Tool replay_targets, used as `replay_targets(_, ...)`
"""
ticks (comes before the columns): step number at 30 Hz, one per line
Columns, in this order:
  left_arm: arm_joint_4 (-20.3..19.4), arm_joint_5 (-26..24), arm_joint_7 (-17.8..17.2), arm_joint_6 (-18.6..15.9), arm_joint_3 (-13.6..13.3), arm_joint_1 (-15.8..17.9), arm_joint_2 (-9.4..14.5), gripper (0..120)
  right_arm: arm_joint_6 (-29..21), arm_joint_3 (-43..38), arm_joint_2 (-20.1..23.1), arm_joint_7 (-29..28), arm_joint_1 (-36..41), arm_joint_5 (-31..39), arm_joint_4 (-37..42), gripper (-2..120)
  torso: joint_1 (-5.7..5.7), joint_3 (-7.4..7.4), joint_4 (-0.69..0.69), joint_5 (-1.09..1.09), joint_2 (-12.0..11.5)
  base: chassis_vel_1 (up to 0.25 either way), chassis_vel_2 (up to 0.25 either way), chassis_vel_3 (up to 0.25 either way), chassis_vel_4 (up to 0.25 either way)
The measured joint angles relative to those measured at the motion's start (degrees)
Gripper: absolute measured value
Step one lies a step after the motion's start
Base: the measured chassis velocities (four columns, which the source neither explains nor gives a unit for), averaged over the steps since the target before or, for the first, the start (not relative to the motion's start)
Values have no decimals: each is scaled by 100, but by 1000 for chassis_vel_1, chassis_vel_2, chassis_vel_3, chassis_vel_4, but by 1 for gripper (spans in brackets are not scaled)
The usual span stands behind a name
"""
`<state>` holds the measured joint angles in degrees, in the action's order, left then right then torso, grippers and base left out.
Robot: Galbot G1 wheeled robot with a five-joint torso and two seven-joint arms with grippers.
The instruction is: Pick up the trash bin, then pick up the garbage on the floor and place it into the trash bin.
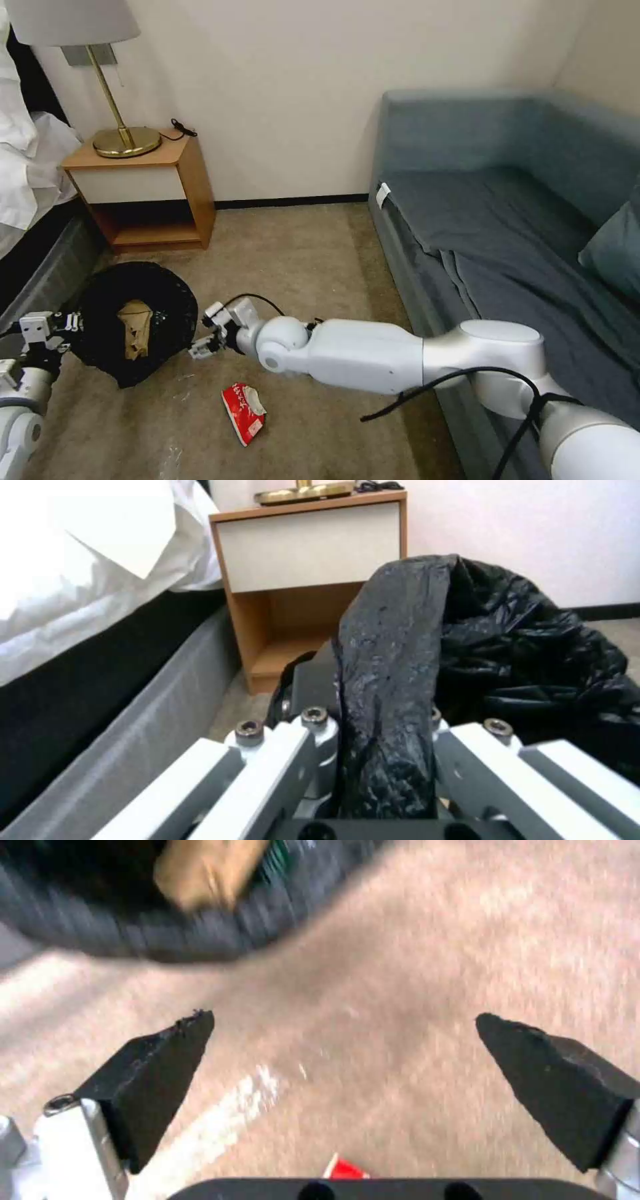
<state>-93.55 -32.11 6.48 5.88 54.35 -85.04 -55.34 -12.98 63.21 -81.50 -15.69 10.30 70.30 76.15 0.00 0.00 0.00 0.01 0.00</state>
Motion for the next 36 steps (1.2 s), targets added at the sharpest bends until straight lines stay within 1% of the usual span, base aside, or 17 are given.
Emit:
replay_targets(3,8,-12,1,19,48,-11,1,6,10,-73,75,-97,495,-307,-93,100,0,0,0,0,0,0,0,0,0)
replay_targets(4,8,-12,1,19,48,-11,1,6,10,-73,75,-97,495,-307,-93,100,0,0,0,0,0,0,0,0,0)
replay_targets(5,10,-12,5,19,55,-6,-1,6,13,-99,88,-114,679,-418,-138,100,0,0,-1,0,0,0,0,0,0)
replay_targets(7,10,-12,6,19,61,-5,-1,6,13,-116,94,-114,768,-461,-156,100,0,0,-1,-1,0,0,0,0,0)
replay_targets(8,2,-12,6,19,78,-6,-5,6,21,-169,101,-114,971,-530,-203,100,0,0,-1,0,0,0,0,0,0)
replay_targets(9,2,-12,6,19,78,-6,-5,6,21,-169,101,-114,971,-530,-203,100,0,0,-1,0,0,0,0,0,0)
replay_targets(11,-43,-12,5,19,126,-38,-21,6,57,-231,118,-91,1282,-702,-309,100,0,0,-1,0,0,0,0,0,0)
replay_targets(15,-112,-8,5,19,187,-123,-43,6,91,-282,130,-18,1549,-887,-433,100,0,0,0,0,0,0,0,0,0)
replay_targets(25,-211,1,7,26,272,-216,-95,6,160,-377,140,277,1773,-1142,-816,100,0,0,0,0,0,0,0,0,0)
replay_targets(36,-380,8,-2,-43,392,-241,-91,6,210,-389,140,492,1990,-1333,-1046,100,0,0,-1,0,0,0,0,0,0)
